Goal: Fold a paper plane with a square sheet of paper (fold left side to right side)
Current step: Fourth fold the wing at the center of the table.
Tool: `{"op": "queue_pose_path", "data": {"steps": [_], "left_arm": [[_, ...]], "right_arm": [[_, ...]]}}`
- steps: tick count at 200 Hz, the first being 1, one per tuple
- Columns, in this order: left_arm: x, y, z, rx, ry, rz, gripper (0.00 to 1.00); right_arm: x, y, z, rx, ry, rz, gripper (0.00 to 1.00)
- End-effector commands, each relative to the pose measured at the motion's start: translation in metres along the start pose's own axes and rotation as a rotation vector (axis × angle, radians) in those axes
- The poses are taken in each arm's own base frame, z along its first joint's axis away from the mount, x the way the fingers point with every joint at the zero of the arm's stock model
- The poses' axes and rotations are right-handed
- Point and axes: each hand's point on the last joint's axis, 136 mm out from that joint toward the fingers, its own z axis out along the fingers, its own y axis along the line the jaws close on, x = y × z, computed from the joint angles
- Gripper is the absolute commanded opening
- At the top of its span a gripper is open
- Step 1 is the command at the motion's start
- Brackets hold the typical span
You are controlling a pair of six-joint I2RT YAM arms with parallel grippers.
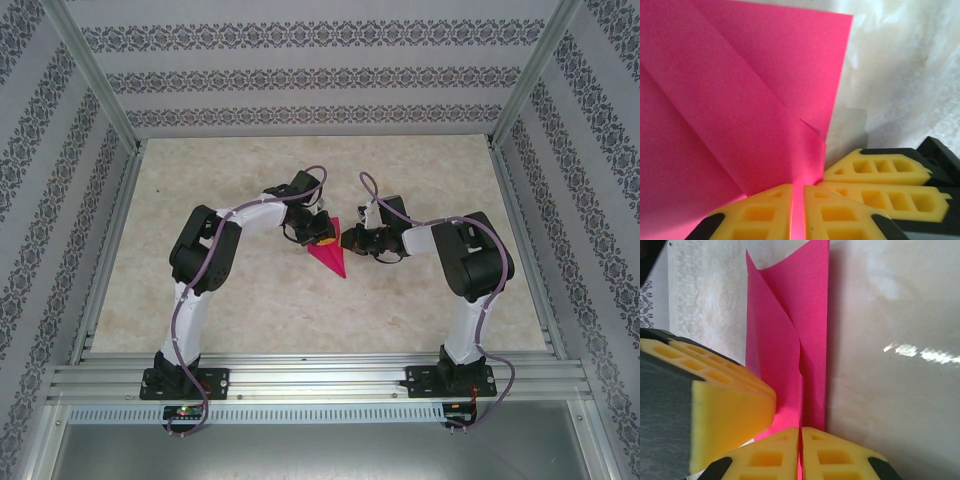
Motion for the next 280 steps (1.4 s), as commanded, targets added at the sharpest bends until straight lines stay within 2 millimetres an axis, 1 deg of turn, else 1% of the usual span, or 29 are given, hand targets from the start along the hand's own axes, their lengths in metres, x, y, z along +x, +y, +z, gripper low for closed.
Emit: {"op": "queue_pose_path", "data": {"steps": [1, 30, 50, 67, 91, 101, 116, 144, 159, 176, 198, 213, 223, 237, 280], "left_arm": [[-0.011, -0.001, 0.001, 0.014, -0.019, 0.003, 0.15], [-0.012, 0.005, 0.007, 0.003, -0.016, -0.004, 0.15], [-0.011, 0.013, 0.015, -0.012, -0.006, -0.017, 0.15], [-0.009, 0.022, 0.019, -0.035, -0.003, -0.028, 0.15], [-0.003, 0.036, 0.024, -0.062, 0.008, -0.044, 0.15], [0.000, 0.041, 0.026, -0.070, 0.012, -0.051, 0.15], [0.004, 0.048, 0.028, -0.078, 0.017, -0.060, 0.15], [0.009, 0.055, 0.030, -0.090, 0.018, -0.069, 0.15], [0.009, 0.055, 0.030, -0.091, 0.018, -0.067, 0.15], [0.008, 0.053, 0.029, -0.088, 0.014, -0.063, 0.15], [0.007, 0.052, 0.027, -0.088, 0.011, -0.058, 0.15], [0.007, 0.052, 0.027, -0.089, 0.010, -0.057, 0.15], [0.007, 0.053, 0.027, -0.090, 0.011, -0.057, 0.15], [0.007, 0.053, 0.027, -0.090, 0.011, -0.057, 0.15], [0.007, 0.052, 0.026, -0.091, 0.009, -0.053, 0.15]], "right_arm": [[0.020, -0.032, 0.005, 0.125, 0.045, 0.039, 0.11], [0.019, -0.033, 0.005, 0.130, 0.045, 0.038, 0.11], [0.019, -0.032, 0.004, 0.127, 0.044, 0.036, 0.12], [0.016, -0.027, 0.002, 0.118, 0.037, 0.028, 0.13], [0.008, -0.016, -0.004, 0.102, 0.015, 0.010, 0.18], [0.003, -0.009, -0.008, 0.094, 0.003, 0.001, 0.20], [-0.005, 0.001, -0.018, 0.087, -0.021, -0.012, 0.24], [-0.013, 0.018, -0.042, 0.104, -0.062, -0.052, 0.30], [-0.010, 0.025, -0.054, 0.117, -0.062, -0.071, 0.31], [-0.001, 0.037, -0.061, 0.082, -0.050, -0.083, 0.30], [0.019, 0.050, -0.054, 0.033, 0.005, -0.091, 0.28], [0.032, 0.052, -0.045, 0.023, 0.044, -0.091, 0.28], [0.039, 0.051, -0.038, 0.023, 0.068, -0.089, 0.27], [0.044, 0.048, -0.029, 0.018, 0.092, -0.083, 0.27], [0.059, 0.034, -0.013, 0.027, 0.159, -0.062, 0.26]]}}
